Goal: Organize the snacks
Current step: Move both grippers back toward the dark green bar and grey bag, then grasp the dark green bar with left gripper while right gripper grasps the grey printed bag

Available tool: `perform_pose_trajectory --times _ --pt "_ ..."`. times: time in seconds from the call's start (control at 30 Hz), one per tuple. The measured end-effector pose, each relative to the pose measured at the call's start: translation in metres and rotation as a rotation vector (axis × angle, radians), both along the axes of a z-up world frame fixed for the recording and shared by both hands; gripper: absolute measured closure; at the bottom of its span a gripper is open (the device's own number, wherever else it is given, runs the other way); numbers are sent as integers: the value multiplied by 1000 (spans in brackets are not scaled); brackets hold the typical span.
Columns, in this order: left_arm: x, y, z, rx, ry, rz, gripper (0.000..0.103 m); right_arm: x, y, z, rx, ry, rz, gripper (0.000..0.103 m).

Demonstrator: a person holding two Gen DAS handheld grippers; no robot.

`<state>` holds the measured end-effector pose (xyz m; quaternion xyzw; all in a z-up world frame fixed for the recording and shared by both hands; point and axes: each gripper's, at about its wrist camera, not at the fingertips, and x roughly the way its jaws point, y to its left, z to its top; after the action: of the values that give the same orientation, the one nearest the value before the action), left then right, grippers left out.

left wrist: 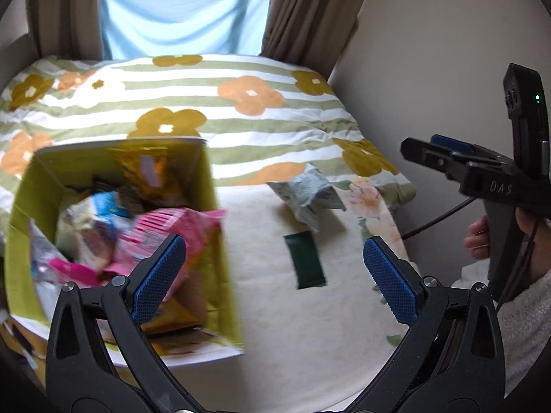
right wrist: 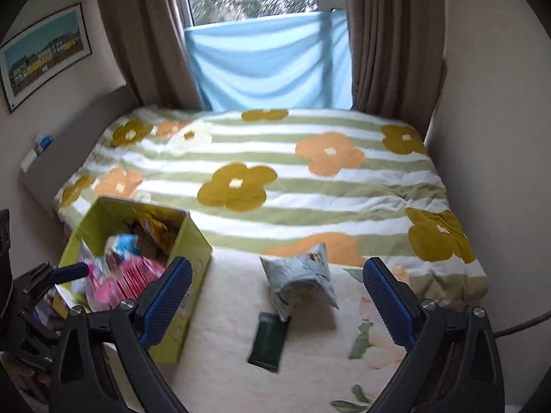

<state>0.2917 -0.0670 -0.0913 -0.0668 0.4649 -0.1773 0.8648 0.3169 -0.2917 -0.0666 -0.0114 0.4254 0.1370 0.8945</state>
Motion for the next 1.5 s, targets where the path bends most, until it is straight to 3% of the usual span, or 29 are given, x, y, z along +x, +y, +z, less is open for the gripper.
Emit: perform_pose_trajectory --times 0.17,0.27,0.37,0.5,0.6,0.77,0.8,0.93,0.97,1.0,1.03,1.33,1.5 --pt "6 -50 -26 7 64 25 1 13 -26 -25 -40 -3 160 1" --pt "9 -73 -52 2 112 63 1 29 -32 -46 -85 25 288 1" --pt "12 -93 -83 35 139 91 3 44 -37 -66 -64 35 387 1" --pt "21 -112 -131 76 204 116 17 63 -30 -92 -66 15 486 1" --pt "27 -120 -161 78 239 137 28 75 -20 -119 -125 1 571 1" --pt "29 -133 -193 134 251 141 30 88 -24 -155 -89 4 624 1" --pt "30 -134 -198 140 253 142 39 89 -24 -158 -89 3 626 1" --pt "33 -140 -201 169 219 145 42 92 -25 -172 -89 2 661 1" --pt "34 -142 -200 183 210 144 47 92 -25 -174 -93 1 678 1" --pt "34 -145 -200 214 203 144 59 92 -23 -176 -102 -3 693 1" --pt "35 -147 -200 246 198 137 62 93 -22 -177 -118 -9 715 1" --pt "39 -139 -193 211 225 142 63 96 -1 -180 -223 -52 917 1" --pt "38 -132 -186 189 219 160 63 91 13 -186 -343 -57 1061 1"
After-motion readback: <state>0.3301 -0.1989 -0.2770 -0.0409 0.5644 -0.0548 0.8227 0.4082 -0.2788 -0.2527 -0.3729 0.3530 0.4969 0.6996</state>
